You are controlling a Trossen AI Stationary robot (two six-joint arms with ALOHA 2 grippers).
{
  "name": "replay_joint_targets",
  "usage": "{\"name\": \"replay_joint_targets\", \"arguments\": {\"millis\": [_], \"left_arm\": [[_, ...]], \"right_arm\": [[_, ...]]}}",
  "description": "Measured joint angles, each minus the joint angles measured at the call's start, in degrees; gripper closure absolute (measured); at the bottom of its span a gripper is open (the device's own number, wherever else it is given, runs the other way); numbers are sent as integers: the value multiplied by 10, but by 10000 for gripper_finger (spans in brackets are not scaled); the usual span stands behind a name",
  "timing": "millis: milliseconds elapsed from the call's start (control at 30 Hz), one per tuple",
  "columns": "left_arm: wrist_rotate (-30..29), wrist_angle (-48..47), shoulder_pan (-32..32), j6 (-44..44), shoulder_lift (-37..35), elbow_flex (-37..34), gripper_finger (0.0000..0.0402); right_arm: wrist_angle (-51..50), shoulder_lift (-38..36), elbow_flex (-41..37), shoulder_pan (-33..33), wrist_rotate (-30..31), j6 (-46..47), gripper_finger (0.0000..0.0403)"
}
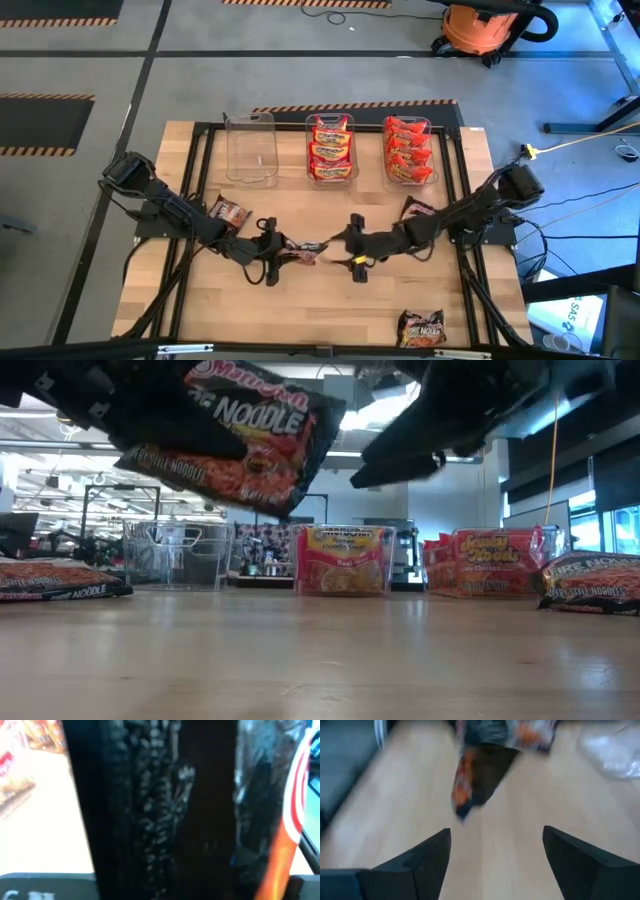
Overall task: Sort Maruchan noodles
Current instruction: Put the black noodle pack into the left transparent bin
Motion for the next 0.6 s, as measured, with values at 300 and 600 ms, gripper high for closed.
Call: {"name": "replay_joint_targets", "arguments": {"millis": [300,600], "left_arm": [[-31,96,14,59,3,0,266],[-26,125,28,76,3,0,266]], "right_arm": [[530,116,-124,-3,24,29,82],[497,185,-7,-24,8,-28,82]]}}
